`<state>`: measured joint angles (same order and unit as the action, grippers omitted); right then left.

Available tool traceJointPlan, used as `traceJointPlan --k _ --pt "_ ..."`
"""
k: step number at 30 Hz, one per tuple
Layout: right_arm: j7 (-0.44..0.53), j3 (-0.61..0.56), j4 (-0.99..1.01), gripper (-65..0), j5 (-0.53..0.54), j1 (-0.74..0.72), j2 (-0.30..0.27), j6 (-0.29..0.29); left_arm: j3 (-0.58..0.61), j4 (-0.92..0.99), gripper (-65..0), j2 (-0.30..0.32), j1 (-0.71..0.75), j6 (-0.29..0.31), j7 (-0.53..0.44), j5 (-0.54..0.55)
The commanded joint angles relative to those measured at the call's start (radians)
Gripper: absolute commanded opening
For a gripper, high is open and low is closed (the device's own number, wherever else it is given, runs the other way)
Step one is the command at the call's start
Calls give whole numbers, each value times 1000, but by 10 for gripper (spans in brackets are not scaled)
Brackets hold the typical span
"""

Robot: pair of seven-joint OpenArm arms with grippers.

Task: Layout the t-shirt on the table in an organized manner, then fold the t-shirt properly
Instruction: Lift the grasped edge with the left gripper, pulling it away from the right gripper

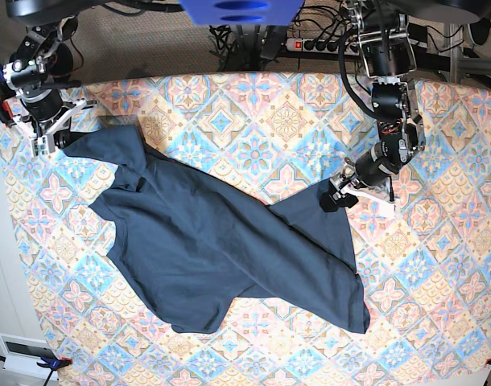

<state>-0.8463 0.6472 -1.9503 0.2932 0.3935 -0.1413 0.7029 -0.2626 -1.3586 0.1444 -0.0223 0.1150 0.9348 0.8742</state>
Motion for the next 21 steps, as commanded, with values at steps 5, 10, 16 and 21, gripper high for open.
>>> traceJointPlan --k 5,10,16,21 --pt "23 9 -18 -644 13 -3 -14 -5 42 -14 -277 -10 -20 9 -6 18" --pt "23 9 -18 -644 13 -3 -14 -5 56 -9 -412 -12 -37 10 -26 17" --pt "23 9 -18 -644 13 -3 -14 -5 42 18 -650 1 -90 10 -29 27" --pt "25 50 -16 -644 13 -5 -14 -5 -70 -37 -650 41 -109 10 -27 90"
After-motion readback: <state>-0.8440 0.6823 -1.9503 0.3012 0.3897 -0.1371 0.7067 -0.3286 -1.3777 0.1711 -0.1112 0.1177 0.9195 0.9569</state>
